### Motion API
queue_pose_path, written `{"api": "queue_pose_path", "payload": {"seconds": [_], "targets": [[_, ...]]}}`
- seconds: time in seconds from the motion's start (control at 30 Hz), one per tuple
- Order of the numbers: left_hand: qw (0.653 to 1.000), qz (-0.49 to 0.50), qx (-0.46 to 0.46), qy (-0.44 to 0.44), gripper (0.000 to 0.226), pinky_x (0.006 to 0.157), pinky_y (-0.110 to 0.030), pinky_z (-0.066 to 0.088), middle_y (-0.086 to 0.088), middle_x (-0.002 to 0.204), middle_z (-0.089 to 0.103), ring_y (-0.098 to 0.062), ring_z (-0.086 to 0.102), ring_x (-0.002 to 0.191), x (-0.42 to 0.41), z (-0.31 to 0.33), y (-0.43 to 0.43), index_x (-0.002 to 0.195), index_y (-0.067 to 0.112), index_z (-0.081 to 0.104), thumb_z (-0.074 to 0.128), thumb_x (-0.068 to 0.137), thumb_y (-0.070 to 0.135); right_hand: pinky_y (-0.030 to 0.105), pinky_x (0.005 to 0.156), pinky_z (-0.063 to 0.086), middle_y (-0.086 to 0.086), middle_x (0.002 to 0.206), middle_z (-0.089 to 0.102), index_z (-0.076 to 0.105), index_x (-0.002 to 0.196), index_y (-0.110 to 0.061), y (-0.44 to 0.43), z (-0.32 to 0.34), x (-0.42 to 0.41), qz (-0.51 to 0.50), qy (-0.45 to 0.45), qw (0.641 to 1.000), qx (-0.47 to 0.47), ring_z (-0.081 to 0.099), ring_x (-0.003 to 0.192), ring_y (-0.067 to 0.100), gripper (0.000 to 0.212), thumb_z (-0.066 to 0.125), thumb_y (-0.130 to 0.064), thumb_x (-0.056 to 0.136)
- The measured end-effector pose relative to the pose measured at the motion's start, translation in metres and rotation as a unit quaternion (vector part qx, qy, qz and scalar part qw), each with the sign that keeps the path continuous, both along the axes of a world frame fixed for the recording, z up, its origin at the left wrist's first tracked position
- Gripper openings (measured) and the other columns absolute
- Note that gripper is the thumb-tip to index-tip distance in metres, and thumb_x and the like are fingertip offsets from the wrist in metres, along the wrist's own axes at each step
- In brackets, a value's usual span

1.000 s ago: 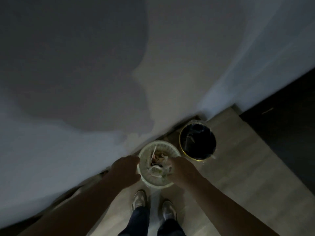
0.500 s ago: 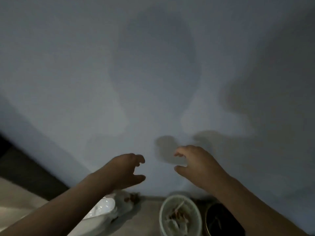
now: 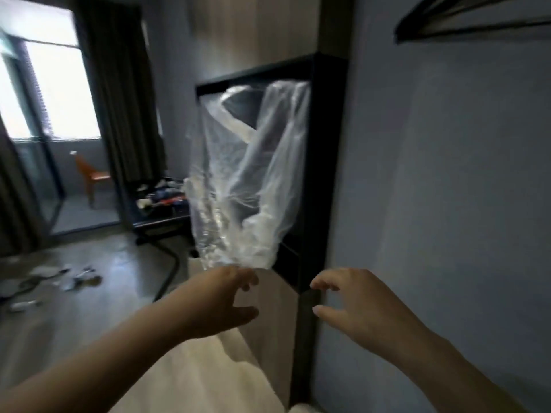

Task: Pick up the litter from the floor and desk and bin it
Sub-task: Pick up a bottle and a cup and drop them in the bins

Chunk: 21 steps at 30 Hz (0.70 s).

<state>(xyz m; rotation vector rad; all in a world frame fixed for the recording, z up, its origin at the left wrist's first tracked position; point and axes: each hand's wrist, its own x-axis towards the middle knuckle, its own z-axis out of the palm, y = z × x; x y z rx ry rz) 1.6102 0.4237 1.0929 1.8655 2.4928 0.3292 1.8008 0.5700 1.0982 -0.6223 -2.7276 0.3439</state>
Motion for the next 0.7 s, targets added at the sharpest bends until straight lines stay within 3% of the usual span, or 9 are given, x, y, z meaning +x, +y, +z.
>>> {"api": "queue_pose_path", "payload": {"seconds": [0.13, 0.27, 0.6, 0.7], "targets": [[0.997, 0.076, 0.034, 0.001, 0.040, 0.081, -0.007, 0.043, 0.024, 0.114, 0.056, 0.007, 0.053, 0.099, -0.068, 0.010, -0.104, 0.122, 0.038, 0.053, 0.063, 0.084, 0.048, 0.020, 0.088, 0.045, -0.012, 0.113, 0.065, 0.065, 0.114, -0.028, -0.077, 0.020, -0.105, 0.085, 0.005, 0.996, 0.021, 0.058, 0.103, 0.003, 0.034, 0.066, -0.036, 0.081], [0.987, 0.152, 0.046, 0.012, 0.040, 0.085, -0.017, 0.047, 0.019, 0.118, 0.057, 0.000, 0.053, 0.107, -0.116, 0.008, -0.190, 0.123, 0.037, 0.052, 0.059, 0.085, 0.050, 0.025, 0.084, 0.049, -0.011, 0.100, 0.068, 0.069, 0.105, -0.027, -0.144, 0.024, -0.184, 0.148, 0.012, 0.989, -0.003, 0.061, 0.094, 0.003, 0.028, 0.068, -0.031, 0.078], [0.954, 0.292, 0.059, -0.035, 0.043, 0.092, -0.024, 0.046, 0.020, 0.117, 0.058, 0.001, 0.054, 0.106, -0.214, -0.023, -0.321, 0.124, 0.038, 0.050, 0.059, 0.085, 0.051, 0.010, 0.072, 0.038, -0.023, 0.098, 0.055, 0.063, 0.112, -0.034, -0.237, -0.001, -0.341, 0.281, -0.020, 0.959, 0.018, 0.052, 0.086, -0.008, 0.031, 0.064, -0.037, 0.082], [0.946, 0.319, 0.054, -0.034, 0.042, 0.091, -0.023, 0.047, 0.019, 0.116, 0.057, 0.001, 0.054, 0.106, -0.249, -0.035, -0.341, 0.123, 0.037, 0.050, 0.059, 0.084, 0.052, 0.016, 0.075, 0.043, -0.024, 0.102, 0.056, 0.061, 0.113, -0.037, -0.249, -0.015, -0.386, 0.302, -0.028, 0.953, 0.008, 0.054, 0.092, -0.005, 0.031, 0.063, -0.040, 0.082]]}}
